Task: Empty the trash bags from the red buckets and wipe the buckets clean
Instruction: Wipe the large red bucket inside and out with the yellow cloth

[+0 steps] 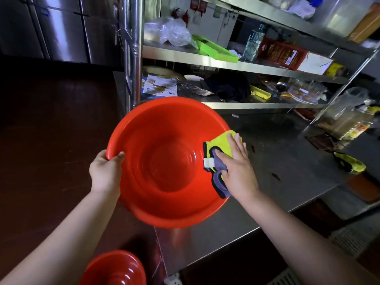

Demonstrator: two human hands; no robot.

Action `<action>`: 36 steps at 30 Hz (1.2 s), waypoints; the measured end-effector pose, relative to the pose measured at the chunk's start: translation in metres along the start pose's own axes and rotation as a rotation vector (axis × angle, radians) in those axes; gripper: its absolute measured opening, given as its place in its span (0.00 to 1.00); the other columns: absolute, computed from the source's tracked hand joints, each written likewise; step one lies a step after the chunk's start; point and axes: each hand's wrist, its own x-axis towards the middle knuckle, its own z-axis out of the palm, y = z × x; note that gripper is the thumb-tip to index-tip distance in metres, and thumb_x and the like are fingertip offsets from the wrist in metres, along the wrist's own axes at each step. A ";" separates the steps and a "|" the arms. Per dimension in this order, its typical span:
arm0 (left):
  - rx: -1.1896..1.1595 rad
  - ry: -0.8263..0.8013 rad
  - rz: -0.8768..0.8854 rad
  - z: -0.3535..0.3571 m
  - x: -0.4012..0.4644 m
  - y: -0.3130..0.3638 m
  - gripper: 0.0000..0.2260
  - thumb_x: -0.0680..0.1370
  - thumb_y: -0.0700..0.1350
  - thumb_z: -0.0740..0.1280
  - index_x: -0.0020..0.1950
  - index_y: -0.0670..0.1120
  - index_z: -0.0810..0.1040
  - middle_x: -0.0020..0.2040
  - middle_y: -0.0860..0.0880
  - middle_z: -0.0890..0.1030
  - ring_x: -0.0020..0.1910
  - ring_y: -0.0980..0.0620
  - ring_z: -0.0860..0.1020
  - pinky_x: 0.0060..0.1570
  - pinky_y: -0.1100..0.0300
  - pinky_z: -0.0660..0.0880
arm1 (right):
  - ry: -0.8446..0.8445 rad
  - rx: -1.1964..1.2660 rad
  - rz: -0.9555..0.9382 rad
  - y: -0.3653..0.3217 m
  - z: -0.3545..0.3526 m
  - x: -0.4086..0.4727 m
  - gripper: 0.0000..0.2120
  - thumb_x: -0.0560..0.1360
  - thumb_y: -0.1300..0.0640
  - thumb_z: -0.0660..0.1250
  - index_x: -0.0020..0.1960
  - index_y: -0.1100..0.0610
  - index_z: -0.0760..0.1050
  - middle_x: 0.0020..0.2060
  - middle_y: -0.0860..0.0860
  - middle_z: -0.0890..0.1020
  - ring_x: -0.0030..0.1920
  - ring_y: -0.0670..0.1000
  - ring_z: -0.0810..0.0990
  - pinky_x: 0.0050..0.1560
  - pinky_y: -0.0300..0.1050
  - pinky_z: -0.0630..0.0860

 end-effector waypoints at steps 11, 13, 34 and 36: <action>-0.118 0.153 -0.115 -0.006 -0.037 -0.016 0.07 0.76 0.46 0.66 0.38 0.51 0.72 0.35 0.50 0.75 0.33 0.52 0.74 0.36 0.59 0.71 | -0.235 0.038 -0.166 -0.113 0.043 -0.080 0.29 0.59 0.65 0.67 0.60 0.53 0.79 0.49 0.56 0.81 0.49 0.62 0.81 0.53 0.52 0.76; -0.118 0.145 -0.138 -0.007 -0.037 -0.011 0.07 0.76 0.46 0.66 0.39 0.52 0.72 0.36 0.50 0.75 0.34 0.51 0.74 0.37 0.59 0.71 | -0.192 0.044 -0.272 -0.106 0.037 -0.074 0.30 0.53 0.64 0.73 0.55 0.51 0.82 0.43 0.52 0.82 0.41 0.57 0.82 0.44 0.44 0.78; 0.676 -0.174 0.249 0.137 0.052 0.077 0.14 0.71 0.40 0.73 0.56 0.40 0.80 0.43 0.41 0.81 0.40 0.44 0.78 0.42 0.57 0.73 | 0.126 -0.154 -0.665 0.089 -0.078 0.004 0.22 0.84 0.55 0.48 0.56 0.51 0.82 0.54 0.55 0.83 0.54 0.57 0.81 0.56 0.52 0.77; 0.875 -0.212 0.376 0.148 0.053 0.073 0.17 0.74 0.39 0.68 0.62 0.42 0.78 0.54 0.38 0.80 0.52 0.41 0.79 0.49 0.56 0.72 | 0.082 -0.090 -0.606 0.094 -0.075 0.006 0.22 0.84 0.51 0.48 0.57 0.53 0.82 0.55 0.53 0.82 0.56 0.55 0.80 0.56 0.52 0.78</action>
